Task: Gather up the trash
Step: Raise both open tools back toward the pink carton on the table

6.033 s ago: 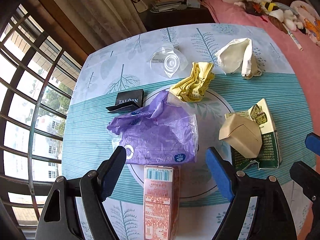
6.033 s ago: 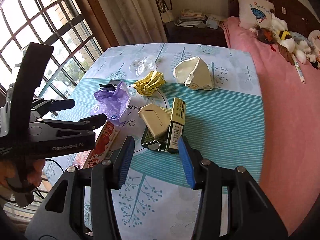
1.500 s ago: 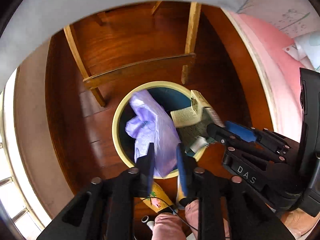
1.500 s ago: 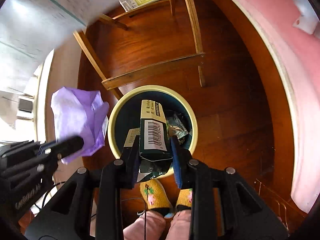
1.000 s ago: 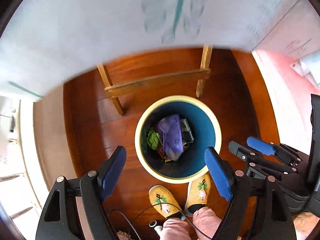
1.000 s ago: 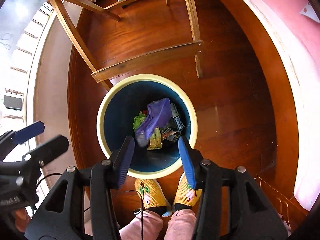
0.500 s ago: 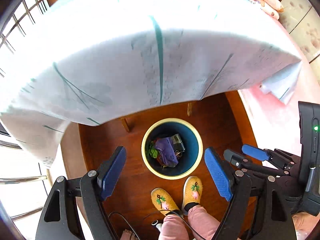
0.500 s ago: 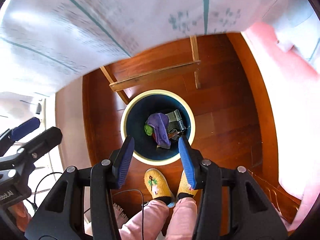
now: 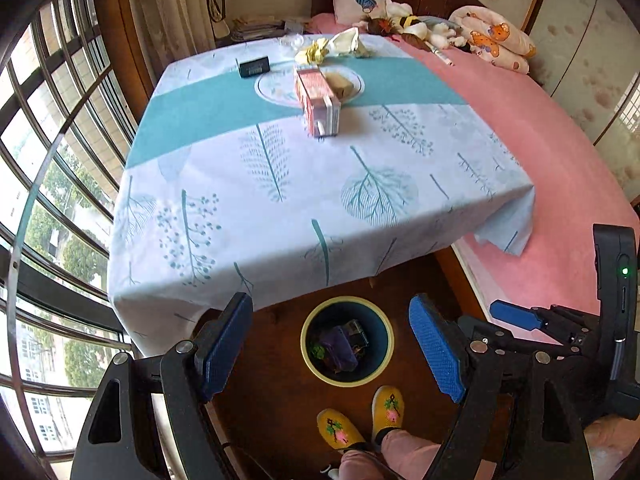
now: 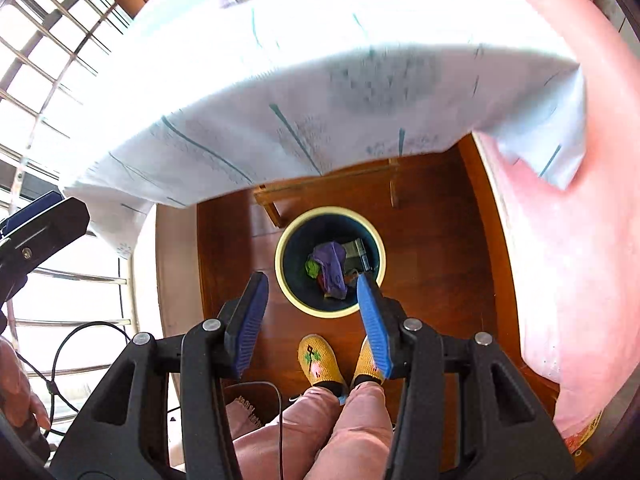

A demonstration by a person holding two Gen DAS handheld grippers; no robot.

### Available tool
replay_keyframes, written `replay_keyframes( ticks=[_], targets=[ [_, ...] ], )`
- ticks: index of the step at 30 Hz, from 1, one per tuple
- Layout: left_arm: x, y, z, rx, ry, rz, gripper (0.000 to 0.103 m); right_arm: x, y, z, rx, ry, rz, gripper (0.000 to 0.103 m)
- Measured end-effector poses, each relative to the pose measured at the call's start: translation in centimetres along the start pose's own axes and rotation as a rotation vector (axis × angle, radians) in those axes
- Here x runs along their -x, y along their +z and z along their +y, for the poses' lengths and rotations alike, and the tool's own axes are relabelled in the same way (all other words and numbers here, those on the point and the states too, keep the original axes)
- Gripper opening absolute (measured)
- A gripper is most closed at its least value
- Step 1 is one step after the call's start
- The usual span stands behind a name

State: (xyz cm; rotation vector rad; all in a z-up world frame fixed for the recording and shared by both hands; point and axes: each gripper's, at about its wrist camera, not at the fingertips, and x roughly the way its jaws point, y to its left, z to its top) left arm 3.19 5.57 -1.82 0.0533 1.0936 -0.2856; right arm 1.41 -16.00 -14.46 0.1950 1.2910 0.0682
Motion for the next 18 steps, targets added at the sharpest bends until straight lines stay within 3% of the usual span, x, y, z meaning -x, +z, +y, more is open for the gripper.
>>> replay_keyframes(
  ticks=[12,18],
  targets=[
    [9.0,7.1,0.2,-0.027,0.058,-0.215,0.082,11.5,6.2,1.1,0.012,-0.012,-0.274,0.043],
    [9.3,10.6,1.4,0.053,0.074,-0.243,0.082,15.1,9.1,0.3,0.025,-0.027,-0.366,0.046]
  ],
)
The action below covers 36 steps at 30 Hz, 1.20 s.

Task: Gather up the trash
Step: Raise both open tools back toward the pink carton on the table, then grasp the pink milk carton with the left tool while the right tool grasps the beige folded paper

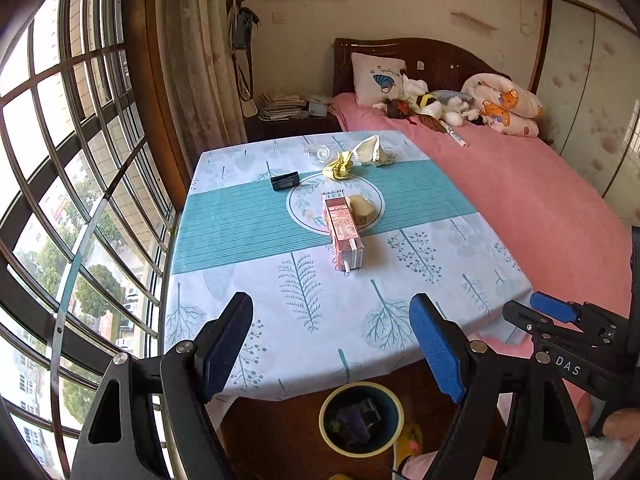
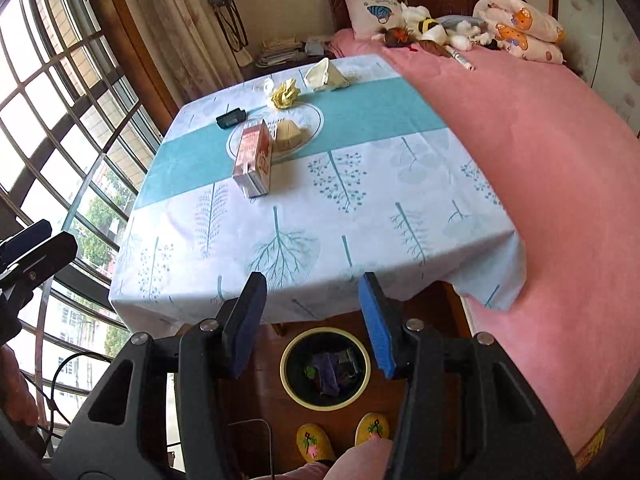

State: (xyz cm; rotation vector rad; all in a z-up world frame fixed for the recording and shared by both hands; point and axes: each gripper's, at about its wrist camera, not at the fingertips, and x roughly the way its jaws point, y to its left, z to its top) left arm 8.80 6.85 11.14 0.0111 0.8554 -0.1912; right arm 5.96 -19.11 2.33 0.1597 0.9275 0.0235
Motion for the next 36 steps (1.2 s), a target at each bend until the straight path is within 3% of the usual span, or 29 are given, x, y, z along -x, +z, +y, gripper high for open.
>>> replay_keyframes(
  ticks=[6,11,19,24,34,36],
  targets=[
    [-6.1,2.4,0.2,0.068,0.036,0.086,0.082,-1.8,3.7,-0.7,0.047,0.012,-0.024,0.048],
    [-12.6,5.2,-0.4,0.151,0.090,0.160,0.082,-7.6,7.7,-1.8,0.108,0.063,0.010,0.049],
    [-22.7,9.3,-2.6,0.244,0.172,0.273,0.081,-16.7,17.0,-3.6,0.249,0.175,0.083,0.049],
    [-28.4,10.2,-3.3,0.288,0.210,0.345,0.073,-22.0,20.8,-4.4,0.340,0.238,0.127,0.049],
    [-35.5,10.4,-3.3,0.344,0.245,0.454,0.067,-30.0,22.6,-3.3,0.467,0.354,0.206,0.055],
    [-36.5,10.5,-3.2,0.349,0.245,0.468,0.060,-31.1,22.6,-2.7,0.496,0.378,0.216,0.059]
  ],
)
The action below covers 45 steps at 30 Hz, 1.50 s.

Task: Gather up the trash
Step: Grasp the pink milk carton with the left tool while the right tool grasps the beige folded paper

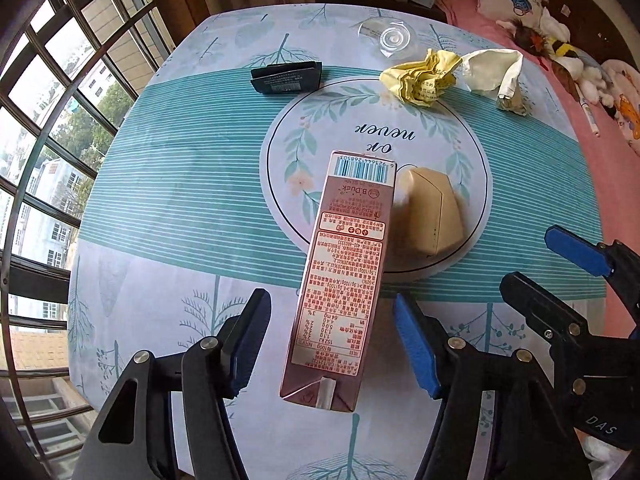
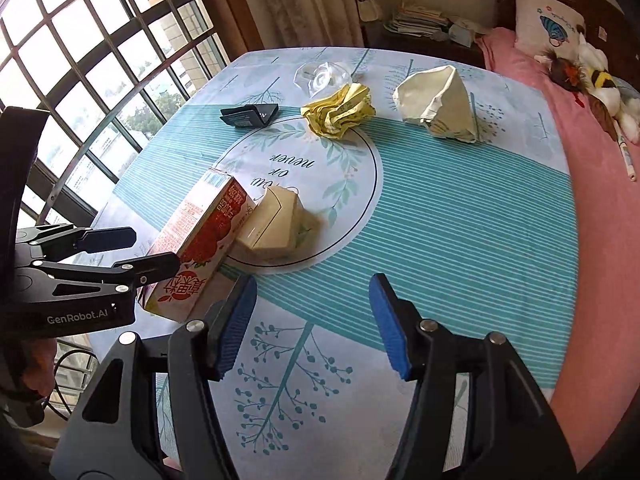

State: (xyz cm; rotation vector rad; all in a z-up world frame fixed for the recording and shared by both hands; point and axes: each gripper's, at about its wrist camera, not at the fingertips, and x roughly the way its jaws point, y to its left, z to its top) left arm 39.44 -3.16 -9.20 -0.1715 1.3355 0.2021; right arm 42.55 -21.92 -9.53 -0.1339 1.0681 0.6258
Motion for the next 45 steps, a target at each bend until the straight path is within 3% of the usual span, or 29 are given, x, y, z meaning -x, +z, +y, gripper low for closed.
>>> replay_keyframes(
  ticks=[6,17,22,28,31,35,45],
  targets=[
    [-1.7,0.5,0.8,0.045,-0.019,0.032,0.040,-3.1,1.1,1.0,0.134,0.045,0.013,0.068],
    [-1.2,-1.2,4.1,0.142,-0.010,0.027,0.038,-7.7,3.0,4.1,0.405,0.052,0.010,0.070],
    [-0.7,-1.9,5.6,0.188,-0.014,0.022,0.038,-9.9,3.5,4.7,0.466,0.032,0.044,0.071],
    [0.3,-2.2,6.5,0.199,-0.020,-0.001,0.038,-11.3,4.0,5.0,0.465,0.015,0.058,0.071],
    [1.2,-2.4,6.6,0.192,-0.022,-0.018,0.038,-11.1,4.3,5.0,0.453,0.015,0.053,0.063],
    [2.8,-2.8,6.7,0.169,-0.022,-0.046,0.038,-10.8,4.6,4.9,0.397,0.021,0.074,0.062],
    [8.0,-5.9,7.8,0.076,-0.047,-0.093,0.038,-3.9,2.7,5.7,0.209,0.071,0.029,0.062]
  ],
)
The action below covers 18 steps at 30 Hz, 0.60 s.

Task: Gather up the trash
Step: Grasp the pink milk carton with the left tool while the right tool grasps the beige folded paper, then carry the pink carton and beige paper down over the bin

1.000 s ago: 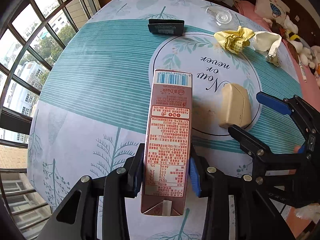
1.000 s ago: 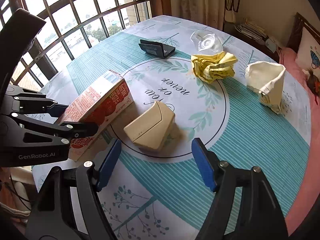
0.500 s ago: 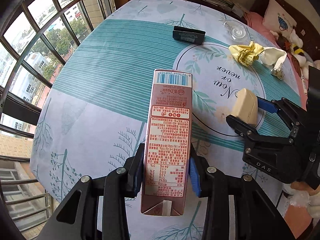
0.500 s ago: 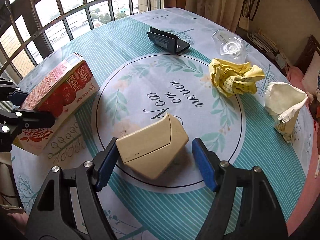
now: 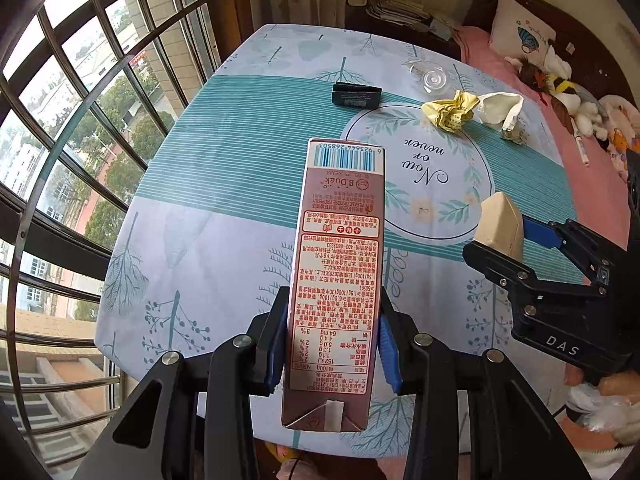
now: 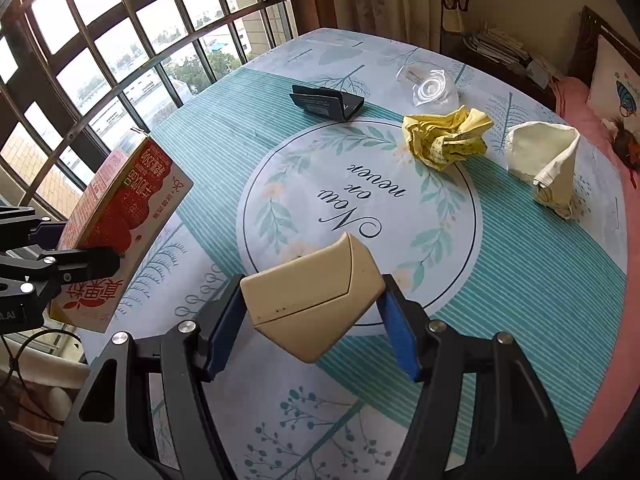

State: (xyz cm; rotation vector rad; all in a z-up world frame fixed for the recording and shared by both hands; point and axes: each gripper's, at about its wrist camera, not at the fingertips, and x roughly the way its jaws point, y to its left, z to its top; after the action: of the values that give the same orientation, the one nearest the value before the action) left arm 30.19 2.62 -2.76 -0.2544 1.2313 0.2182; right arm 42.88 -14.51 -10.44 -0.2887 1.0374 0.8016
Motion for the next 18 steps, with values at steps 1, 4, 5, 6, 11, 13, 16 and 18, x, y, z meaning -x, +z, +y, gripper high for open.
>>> replay_keyframes(
  ticks=[1,4,5,6,11,13,16,18],
  targets=[
    [0.8,-0.4,0.3,-0.013,-0.004,-0.010,0.038,0.9,-0.3,0.4,-0.015,0.006,-0.009,0.062],
    [2.9,-1.3,1.0,-0.058,-0.023,-0.042,0.038,3.6,-1.2,1.9,-0.057,0.015,-0.036,0.062],
    [3.6,-1.6,1.3,-0.074,-0.033,-0.053,0.038,4.5,-1.5,2.5,-0.071,0.014,-0.044,0.062],
    [4.3,-1.8,1.7,-0.090,-0.043,-0.065,0.038,5.4,-1.9,3.2,-0.086,0.014,-0.053,0.062],
    [7.7,-3.6,3.9,-0.198,-0.097,-0.128,0.038,9.0,-3.8,7.2,-0.138,-0.030,-0.099,0.062],
    [8.8,-4.9,4.7,-0.248,-0.120,-0.145,0.038,10.5,-4.9,9.1,-0.165,-0.057,-0.125,0.062],
    [10.2,-7.1,6.2,-0.315,-0.157,-0.157,0.038,12.4,-6.5,12.2,-0.226,-0.086,-0.163,0.062],
    [11.1,-8.5,7.4,-0.346,-0.188,-0.165,0.038,13.3,-7.8,14.4,-0.273,-0.110,-0.179,0.062]
  ],
)
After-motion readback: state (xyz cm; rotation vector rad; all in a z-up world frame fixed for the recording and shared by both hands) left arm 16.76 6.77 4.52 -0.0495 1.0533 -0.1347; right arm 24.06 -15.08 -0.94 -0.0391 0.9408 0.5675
